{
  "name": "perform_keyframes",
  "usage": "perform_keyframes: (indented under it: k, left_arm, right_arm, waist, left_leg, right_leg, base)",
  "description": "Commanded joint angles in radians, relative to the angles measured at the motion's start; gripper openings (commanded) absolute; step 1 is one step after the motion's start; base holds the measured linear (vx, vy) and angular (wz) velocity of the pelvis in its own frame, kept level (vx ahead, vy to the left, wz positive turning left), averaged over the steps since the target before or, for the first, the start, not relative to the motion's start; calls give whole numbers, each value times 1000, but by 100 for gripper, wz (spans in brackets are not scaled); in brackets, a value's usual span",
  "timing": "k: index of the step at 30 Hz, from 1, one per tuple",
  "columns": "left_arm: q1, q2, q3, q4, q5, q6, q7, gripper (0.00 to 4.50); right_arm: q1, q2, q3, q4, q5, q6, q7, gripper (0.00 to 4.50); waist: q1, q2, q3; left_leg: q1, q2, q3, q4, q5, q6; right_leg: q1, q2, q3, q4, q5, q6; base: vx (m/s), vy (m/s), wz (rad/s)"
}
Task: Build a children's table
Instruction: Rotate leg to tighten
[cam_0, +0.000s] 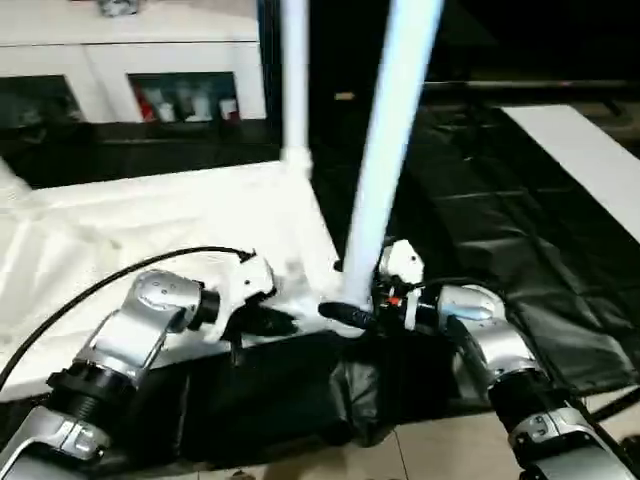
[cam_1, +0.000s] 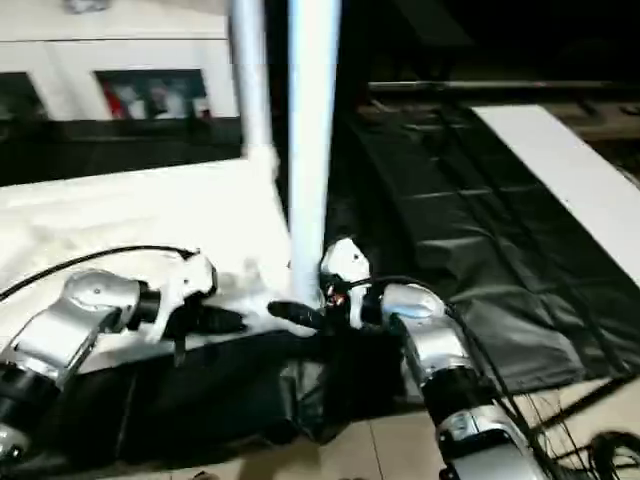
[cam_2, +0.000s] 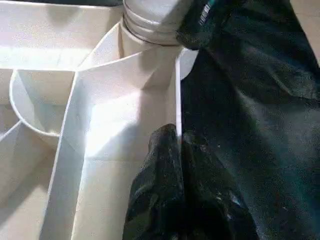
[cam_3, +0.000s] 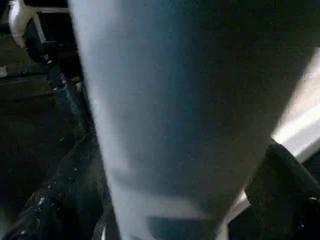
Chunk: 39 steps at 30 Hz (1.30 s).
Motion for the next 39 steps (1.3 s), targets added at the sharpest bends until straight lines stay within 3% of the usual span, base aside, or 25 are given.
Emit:
perform_keyframes:
  k: [1, 10, 18, 25, 35, 39]
  left_arm:
    - [-17, -3, -9, 7, 15, -26, -8, 0]
    - [-21, 2, -13, 27, 21, -37, 4, 0]
    - [-19, 8, -9, 35, 23, -41, -5, 0]
    - [-24, 9, -7, 41, 20, -41, -8, 0]
    - [-23, 15, -3, 41, 20, -38, -11, 0]
    - [-26, -2, 5, 54, 32, -33, 36, 0]
  right_arm:
    - [-17, -19, 19, 4, -27, -14, 22, 385]
    - [-24, -28, 27, 29, -43, -32, 30, 385]
    - [-24, -26, 13, 42, -34, -41, 40, 321]
    - [-25, -31, 6, 60, -30, -51, 52, 270]
    - [-26, -17, 9, 79, -32, -53, 46, 266]
    - [-43, 23, -28, 121, -32, -48, -80, 266]
  waist:
    - [-5, 10, -62]
    - [-6, 8, -60]
    - [-6, 10, -62]
    - [-6, 13, -62]
    - [-6, 10, -61]
    - [-7, 11, -60]
  left_leg:
    - [17, 58, -26, -80, -283, 16]
    - [17, 58, -29, -80, -299, 13]
    - [15, 58, -28, -79, -278, 19]
    - [16, 58, -27, -79, -287, 16]
    - [16, 59, -28, -80, -294, 16]
    - [16, 58, -29, -81, -301, 12]
  right_leg:
    - [46, -59, 49, -68, -285, -228]
    - [43, -61, 50, -77, -363, -202]
    - [46, -59, 49, -70, -307, -220]
    - [46, -59, 48, -71, -314, -222]
    - [46, -59, 48, -71, -322, -222]
    - [44, -61, 49, -74, -343, -218]
  base:
    - [0, 0, 0]
    - [0, 0, 0]
    - [0, 0, 0]
    - [0, 0, 0]
    - [0, 0, 0]
    - [0, 0, 0]
